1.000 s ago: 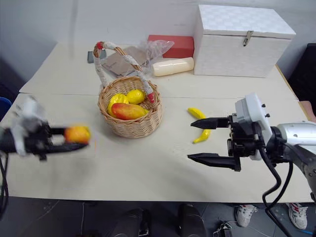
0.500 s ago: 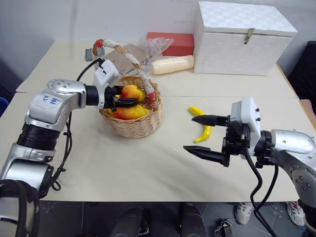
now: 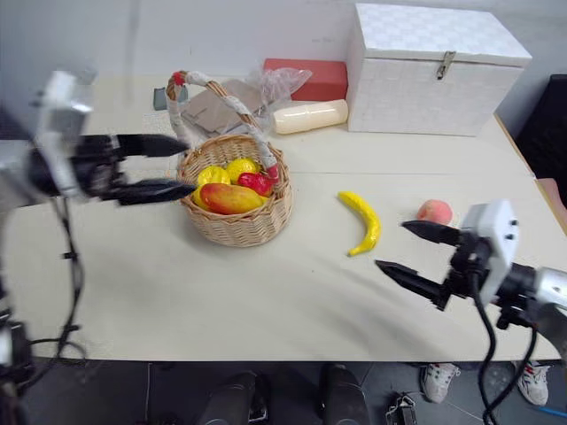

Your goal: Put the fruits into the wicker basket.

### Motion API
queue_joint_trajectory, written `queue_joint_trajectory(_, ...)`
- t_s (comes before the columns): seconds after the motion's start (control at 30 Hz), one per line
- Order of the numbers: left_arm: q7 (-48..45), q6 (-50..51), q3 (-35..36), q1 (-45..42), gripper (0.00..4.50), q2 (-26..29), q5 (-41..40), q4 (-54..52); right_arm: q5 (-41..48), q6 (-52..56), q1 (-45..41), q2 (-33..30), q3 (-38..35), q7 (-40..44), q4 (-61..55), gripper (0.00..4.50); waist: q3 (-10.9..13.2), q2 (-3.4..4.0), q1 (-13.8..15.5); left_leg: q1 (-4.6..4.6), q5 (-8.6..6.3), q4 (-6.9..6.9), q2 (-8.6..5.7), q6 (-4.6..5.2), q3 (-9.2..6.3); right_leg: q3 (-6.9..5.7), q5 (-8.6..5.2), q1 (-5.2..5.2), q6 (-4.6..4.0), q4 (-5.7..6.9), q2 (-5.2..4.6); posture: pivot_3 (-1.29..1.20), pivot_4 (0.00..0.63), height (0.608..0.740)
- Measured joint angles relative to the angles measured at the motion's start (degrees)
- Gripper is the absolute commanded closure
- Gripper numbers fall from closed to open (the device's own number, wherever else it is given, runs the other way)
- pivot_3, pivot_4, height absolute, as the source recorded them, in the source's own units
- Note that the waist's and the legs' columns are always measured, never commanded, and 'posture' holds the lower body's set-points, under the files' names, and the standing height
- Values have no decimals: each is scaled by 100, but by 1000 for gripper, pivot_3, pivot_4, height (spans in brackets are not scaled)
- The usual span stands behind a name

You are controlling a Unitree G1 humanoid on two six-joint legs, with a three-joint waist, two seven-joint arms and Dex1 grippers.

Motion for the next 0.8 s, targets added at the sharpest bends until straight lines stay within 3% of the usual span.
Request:
queue_joint_trajectory(0.13,-587,26,445,595,29,497,-358,-268,-64,16,825,0,-887,513,347,0,0,0,128,14,-11,0,-5,-1,-16,-2,1,24,0,-22,-1,0,150,740)
queue_joint_trajectory(0.3,-433,-460,20,603,29,246,-283,-284,-406,-101,866,1,-997,628,897,0,0,3,94,59,-36,-16,4,-25,-8,19,12,68,-13,-56,-14,0,150,740)
queue_joint_trajectory(0.43,-95,-890,-629,338,29,-220,60,-260,-676,-153,-81,232,85,38,878,0,0,3,4,69,-37,-19,29,-36,-4,27,9,69,-26,-48,-9,0,150,740)
queue_joint_trajectory(0.63,237,-1222,-1243,-4,29,-692,466,-143,-1762,-62,-1839,1239,1861,-1720,1481,0,1,4,-71,26,-11,-15,34,-38,20,18,-1,2,-40,14,38,0,150,740)
queue_joint_trajectory(0.8,285,-1167,-1249,-135,29,-726,377,-231,-2349,176,-2706,2018,2495,-2730,2201,0,1,4,-76,18,-10,-2,56,-41,22,26,-1,-2,-40,14,66,0,150,740)
